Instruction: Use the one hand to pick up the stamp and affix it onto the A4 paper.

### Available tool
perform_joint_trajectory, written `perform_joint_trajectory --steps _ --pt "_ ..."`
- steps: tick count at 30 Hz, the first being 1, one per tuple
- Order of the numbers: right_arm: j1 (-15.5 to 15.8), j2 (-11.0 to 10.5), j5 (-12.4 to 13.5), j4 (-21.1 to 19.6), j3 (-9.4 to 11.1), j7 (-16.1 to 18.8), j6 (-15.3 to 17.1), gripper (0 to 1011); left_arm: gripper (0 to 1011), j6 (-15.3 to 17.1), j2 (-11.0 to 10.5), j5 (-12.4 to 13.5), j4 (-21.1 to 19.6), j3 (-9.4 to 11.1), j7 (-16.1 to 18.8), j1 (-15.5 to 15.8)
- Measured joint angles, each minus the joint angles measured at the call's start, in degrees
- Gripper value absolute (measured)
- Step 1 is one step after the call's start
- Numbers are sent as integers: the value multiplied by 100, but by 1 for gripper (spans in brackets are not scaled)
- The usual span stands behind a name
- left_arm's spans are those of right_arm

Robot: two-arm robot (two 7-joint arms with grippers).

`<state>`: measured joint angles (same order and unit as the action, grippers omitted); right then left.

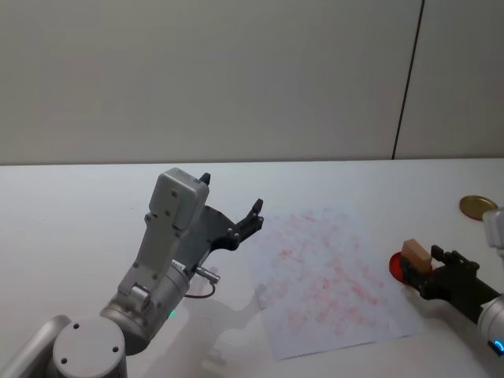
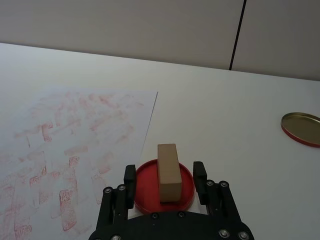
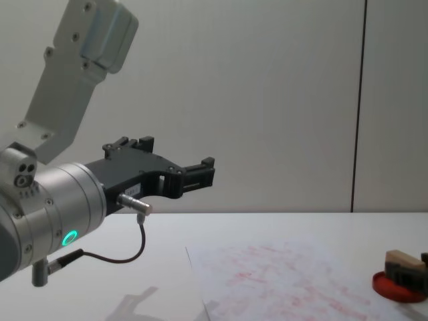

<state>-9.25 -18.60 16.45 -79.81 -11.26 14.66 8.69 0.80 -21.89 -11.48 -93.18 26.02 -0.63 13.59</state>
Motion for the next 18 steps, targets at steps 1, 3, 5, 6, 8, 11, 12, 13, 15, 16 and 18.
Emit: perform_joint_trajectory --steps 1,3,5,6,8,11,12,13,15,16,18 --pt "-10 6 -12 25 -5 6 0 676 993 0 0 0 0 0 0 0" --pt "-19 12 -26 49 -12 10 0 630 993 0 0 0 0 0 0 0" --pt "-29 21 -46 77 -20 15 -8 576 993 0 0 0 0 0 0 0" --pt "-29 22 -52 81 -21 16 -13 534 993 0 0 0 0 0 0 0" --pt "-33 27 -72 100 -27 16 -36 450 993 0 0 0 0 0 0 0" --pt "-34 32 -95 120 -36 16 -72 371 993 0 0 0 0 0 0 0" --pt "-34 33 -102 123 -38 16 -85 332 993 0 0 0 0 0 0 0" --pt "-34 34 -115 127 -40 15 -105 294 993 0 0 0 0 0 0 0" --pt "-33 35 -137 133 -44 13 -143 254 993 0 0 0 0 0 0 0" --pt "-33 35 -137 133 -44 13 -143 229 993 0 0 0 0 0 0 0" --pt "-27 35 -162 133 -48 6 -184 217 993 0 0 0 0 0 0 0"
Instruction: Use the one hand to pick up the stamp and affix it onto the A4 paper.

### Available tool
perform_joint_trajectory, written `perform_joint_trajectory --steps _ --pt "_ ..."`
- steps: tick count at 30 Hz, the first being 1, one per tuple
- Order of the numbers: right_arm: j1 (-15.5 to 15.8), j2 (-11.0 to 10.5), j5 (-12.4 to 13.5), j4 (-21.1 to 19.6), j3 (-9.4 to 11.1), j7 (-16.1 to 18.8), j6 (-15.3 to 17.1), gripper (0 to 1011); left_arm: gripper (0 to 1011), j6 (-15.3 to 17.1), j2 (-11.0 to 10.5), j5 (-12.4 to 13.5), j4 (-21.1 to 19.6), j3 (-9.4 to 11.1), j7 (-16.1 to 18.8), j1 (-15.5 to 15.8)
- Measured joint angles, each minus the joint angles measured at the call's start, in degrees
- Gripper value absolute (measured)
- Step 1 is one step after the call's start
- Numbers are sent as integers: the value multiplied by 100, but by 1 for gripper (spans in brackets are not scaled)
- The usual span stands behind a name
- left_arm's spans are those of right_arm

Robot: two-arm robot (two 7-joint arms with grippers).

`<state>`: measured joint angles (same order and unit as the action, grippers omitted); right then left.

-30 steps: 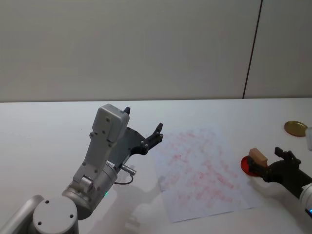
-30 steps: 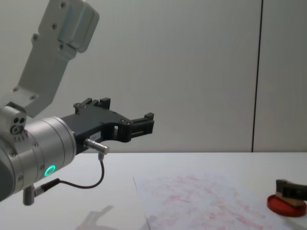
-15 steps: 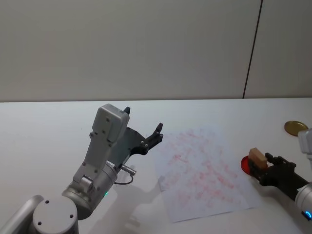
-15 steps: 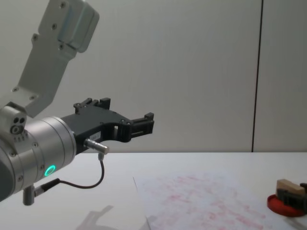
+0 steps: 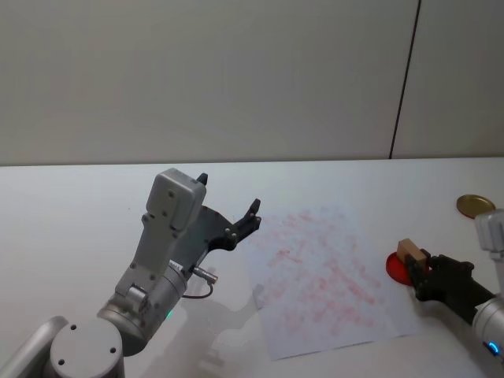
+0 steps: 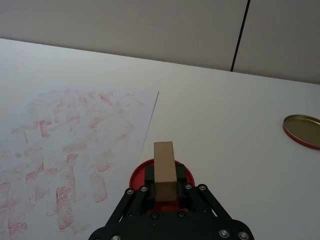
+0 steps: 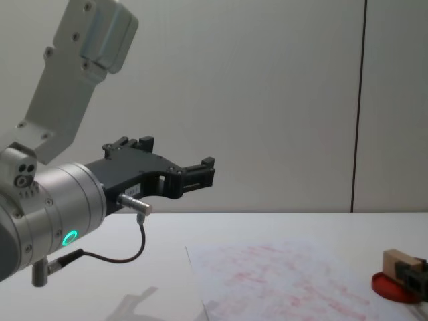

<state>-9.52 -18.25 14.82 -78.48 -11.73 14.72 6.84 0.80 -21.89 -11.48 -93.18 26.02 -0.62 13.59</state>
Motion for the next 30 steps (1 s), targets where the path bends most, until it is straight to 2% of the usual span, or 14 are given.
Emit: perform_joint_trajectory --steps 10,15,30 --pt "73 -13 -180 -147 -34 -18 -305 218 993 0 0 0 0 0 0 0" --pt "135 -22 -223 -313 -65 80 -404 218 993 0 0 0 0 0 0 0" --pt "374 -54 -120 -726 -173 418 -165 218 993 0 0 0 0 0 0 0"
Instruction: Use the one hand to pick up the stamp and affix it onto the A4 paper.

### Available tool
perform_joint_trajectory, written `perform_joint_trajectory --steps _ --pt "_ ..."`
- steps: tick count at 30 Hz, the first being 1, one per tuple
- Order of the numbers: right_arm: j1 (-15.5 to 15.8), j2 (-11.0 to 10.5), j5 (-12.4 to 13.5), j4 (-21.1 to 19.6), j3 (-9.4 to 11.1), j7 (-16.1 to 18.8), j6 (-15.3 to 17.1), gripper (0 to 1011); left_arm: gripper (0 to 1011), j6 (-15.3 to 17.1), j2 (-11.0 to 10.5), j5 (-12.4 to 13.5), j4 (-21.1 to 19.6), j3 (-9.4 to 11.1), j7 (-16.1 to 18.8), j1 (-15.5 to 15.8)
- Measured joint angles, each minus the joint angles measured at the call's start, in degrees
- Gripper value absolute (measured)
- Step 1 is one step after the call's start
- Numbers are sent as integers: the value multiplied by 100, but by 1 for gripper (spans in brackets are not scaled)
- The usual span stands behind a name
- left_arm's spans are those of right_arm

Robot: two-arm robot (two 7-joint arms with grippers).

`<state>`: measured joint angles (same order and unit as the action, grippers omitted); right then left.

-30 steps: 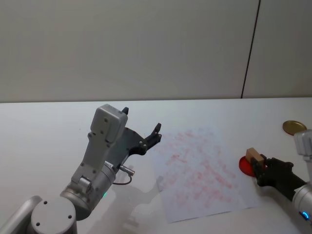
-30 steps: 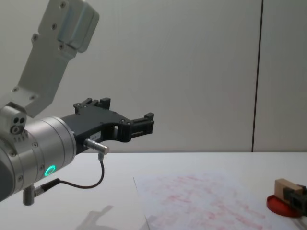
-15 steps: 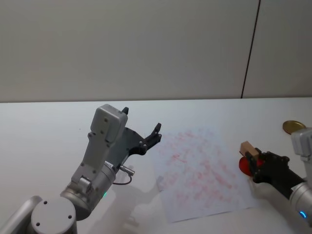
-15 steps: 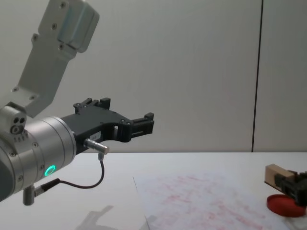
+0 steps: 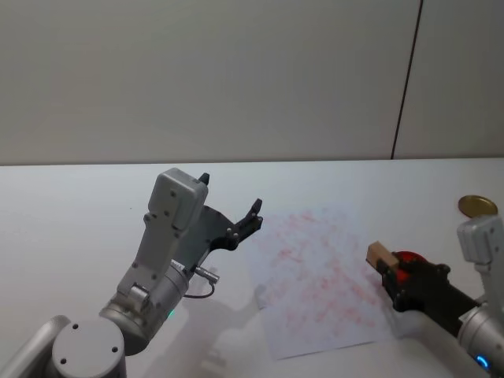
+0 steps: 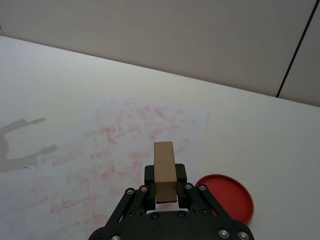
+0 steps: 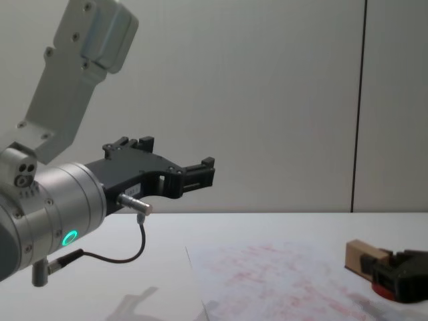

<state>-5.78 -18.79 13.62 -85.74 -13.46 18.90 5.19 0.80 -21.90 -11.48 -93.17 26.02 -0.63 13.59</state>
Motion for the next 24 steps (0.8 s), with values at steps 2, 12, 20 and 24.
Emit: perform_joint_trajectory --steps 2,12,20,24 --pt "50 -15 6 -51 -16 43 49 218 993 0 0 0 0 0 0 0" --pt "234 -82 11 -202 -60 137 207 218 993 0 0 0 0 0 0 0" --pt "324 -122 -1 -260 -78 162 319 218 993 0 0 0 0 0 0 0" --pt "352 -137 -26 -272 -90 175 380 218 993 0 0 0 0 0 0 0"
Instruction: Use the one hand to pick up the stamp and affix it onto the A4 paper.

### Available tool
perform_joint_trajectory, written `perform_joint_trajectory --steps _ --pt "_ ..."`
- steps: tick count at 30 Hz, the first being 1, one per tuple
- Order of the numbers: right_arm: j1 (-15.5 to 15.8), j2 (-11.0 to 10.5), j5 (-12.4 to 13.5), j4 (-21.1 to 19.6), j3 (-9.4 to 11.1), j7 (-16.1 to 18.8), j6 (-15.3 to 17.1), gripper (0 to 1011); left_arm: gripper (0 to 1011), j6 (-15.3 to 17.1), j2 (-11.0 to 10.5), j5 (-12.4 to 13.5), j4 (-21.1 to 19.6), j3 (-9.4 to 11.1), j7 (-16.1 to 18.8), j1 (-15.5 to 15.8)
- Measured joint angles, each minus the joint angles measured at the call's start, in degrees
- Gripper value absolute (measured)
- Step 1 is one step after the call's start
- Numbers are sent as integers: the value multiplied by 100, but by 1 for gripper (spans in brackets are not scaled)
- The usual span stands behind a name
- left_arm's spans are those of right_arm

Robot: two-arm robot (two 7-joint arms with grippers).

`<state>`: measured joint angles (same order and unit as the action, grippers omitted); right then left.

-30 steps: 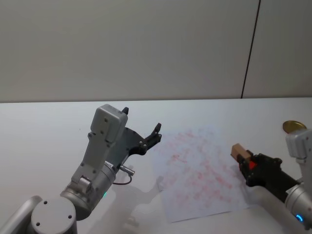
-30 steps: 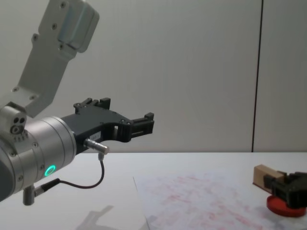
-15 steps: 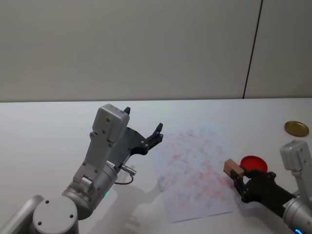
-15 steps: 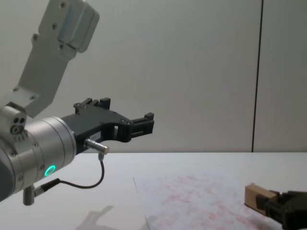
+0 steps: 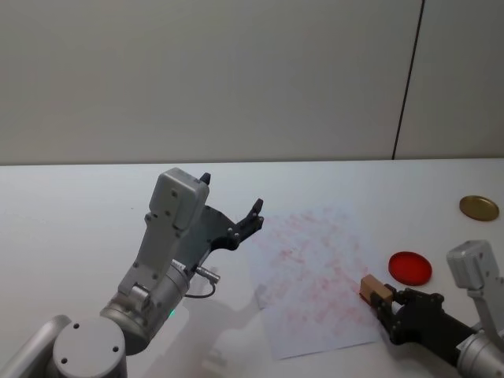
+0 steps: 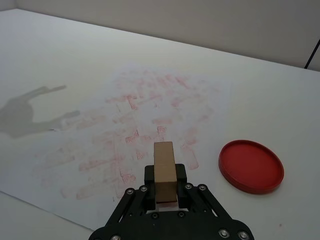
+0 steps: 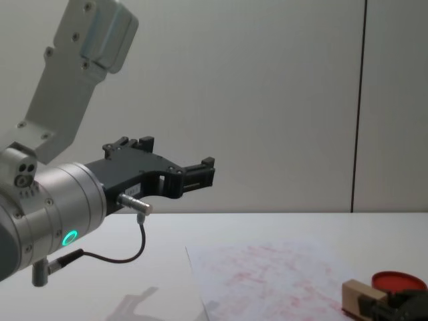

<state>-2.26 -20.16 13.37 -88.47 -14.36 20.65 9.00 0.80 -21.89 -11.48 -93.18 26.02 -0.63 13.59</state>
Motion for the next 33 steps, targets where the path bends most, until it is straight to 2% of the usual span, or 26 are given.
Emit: perform_joint_trajectory --steps 25,33 --pt "-109 -14 -97 88 -5 143 307 218 993 0 0 0 0 0 0 0" --pt "-115 -22 68 82 34 122 252 218 993 0 0 0 0 0 0 0"
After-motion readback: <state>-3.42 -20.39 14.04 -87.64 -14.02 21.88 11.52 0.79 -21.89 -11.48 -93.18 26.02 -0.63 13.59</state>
